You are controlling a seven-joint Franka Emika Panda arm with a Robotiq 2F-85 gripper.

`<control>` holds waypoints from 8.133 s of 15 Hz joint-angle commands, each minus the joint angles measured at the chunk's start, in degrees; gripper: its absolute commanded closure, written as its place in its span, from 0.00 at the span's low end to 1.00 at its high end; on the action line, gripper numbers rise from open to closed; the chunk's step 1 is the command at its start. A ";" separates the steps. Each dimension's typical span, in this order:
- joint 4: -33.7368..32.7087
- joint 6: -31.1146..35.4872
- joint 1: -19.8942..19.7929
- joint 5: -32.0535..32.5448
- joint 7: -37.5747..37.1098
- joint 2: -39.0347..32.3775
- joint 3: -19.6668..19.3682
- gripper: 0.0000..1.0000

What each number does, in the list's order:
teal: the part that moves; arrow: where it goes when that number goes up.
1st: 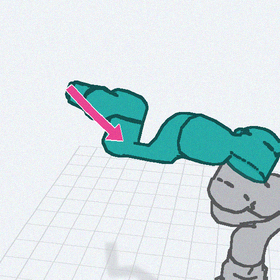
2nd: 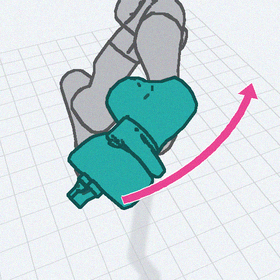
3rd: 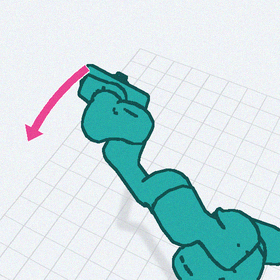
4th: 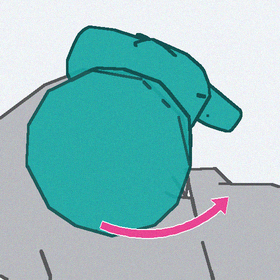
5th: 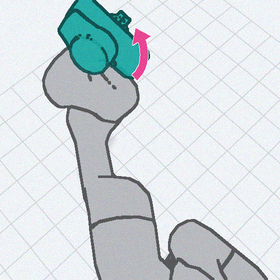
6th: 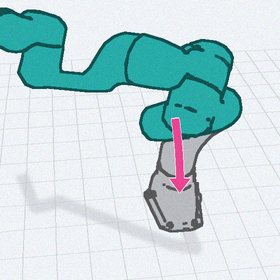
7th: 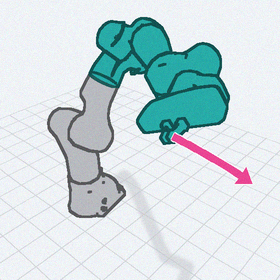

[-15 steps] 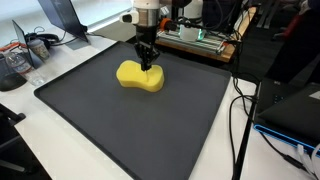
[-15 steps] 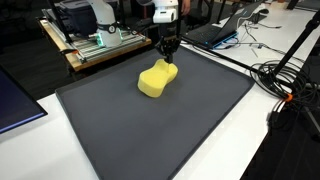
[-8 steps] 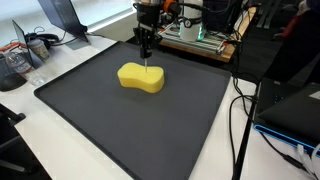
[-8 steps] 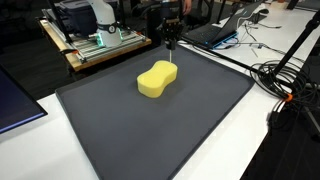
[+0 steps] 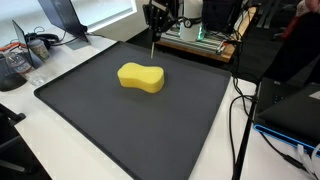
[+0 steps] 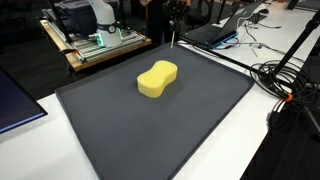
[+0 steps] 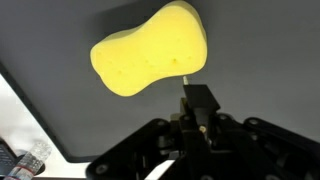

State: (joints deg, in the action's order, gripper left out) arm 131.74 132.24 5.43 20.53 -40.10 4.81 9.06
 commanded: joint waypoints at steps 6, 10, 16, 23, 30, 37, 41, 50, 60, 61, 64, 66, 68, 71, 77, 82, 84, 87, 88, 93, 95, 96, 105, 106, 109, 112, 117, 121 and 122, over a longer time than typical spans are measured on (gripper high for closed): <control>-18.79 -21.48 5.76 14.05 -17.09 -15.36 3.42 0.97; -26.85 -26.96 9.49 15.48 -18.97 -23.69 1.54 0.97; -37.62 -33.99 15.19 17.53 -20.33 -34.00 -1.62 0.97; -46.90 -38.79 18.06 16.47 -17.59 -41.59 -3.84 0.97; -49.64 -35.91 13.34 5.06 -6.34 -40.40 -3.29 0.97; -53.31 -35.68 8.06 -3.46 5.18 -39.12 -5.87 0.97; -55.44 -36.88 4.61 -7.08 14.02 -38.55 -7.10 0.97; -59.01 -41.39 1.36 -10.26 20.34 -38.68 -9.71 0.88; -73.58 -53.61 -3.49 -20.12 28.48 -48.98 -8.26 0.97; -75.10 -54.56 -4.11 -21.39 28.94 -50.46 -8.31 0.97; -79.73 -57.47 -7.37 -25.49 32.41 -54.82 -7.93 0.97; -80.86 -57.96 -10.21 -28.52 35.93 -56.00 -7.38 0.97; -80.18 -57.05 -12.92 -30.62 40.82 -55.96 -6.95 0.97; -75.92 -54.58 -16.72 -31.75 48.94 -53.85 -6.46 0.97; -66.52 -48.48 -22.74 -36.65 58.68 -49.44 -5.54 0.97; -52.93 -39.30 -26.61 -40.95 66.98 -40.90 -6.00 0.97; -48.28 -36.34 -27.20 -42.59 69.66 -37.48 -6.54 0.97; -40.64 -32.15 -26.93 -43.16 71.95 -32.41 -7.49 0.97; -38.03 -30.77 -26.90 -43.77 72.64 -30.80 -7.62 0.97; -24.09 -25.63 -27.37 -53.80 74.41 -23.04 -8.47 0.97; -18.11 -22.58 -26.88 -57.43 75.90 -19.91 -9.74 0.97; -15.05 -20.98 -26.61 -59.31 76.94 -18.25 -10.47 0.97; 6.08 -7.33 -24.36 -75.54 82.77 -4.83 -17.77 0.97; 8.22 -6.05 -23.81 -75.97 82.77 -2.71 -18.22 0.97; 5.46 -7.69 -23.04 -73.88 81.54 -5.53 -19.37 0.88; 6.62 -7.15 -22.70 -73.95 81.51 -4.12 -19.45 0.88; 13.58 4.58 -20.31 -73.60 78.93 1.43 -18.67 0.97; 20.99 16.42 -17.25 -76.84 79.64 7.64 -18.00 0.97; 22.97 19.05 -16.15 -77.33 79.63 9.56 -17.62 0.97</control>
State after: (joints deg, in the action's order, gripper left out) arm 147.54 144.74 -13.44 -54.08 39.47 6.52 -8.96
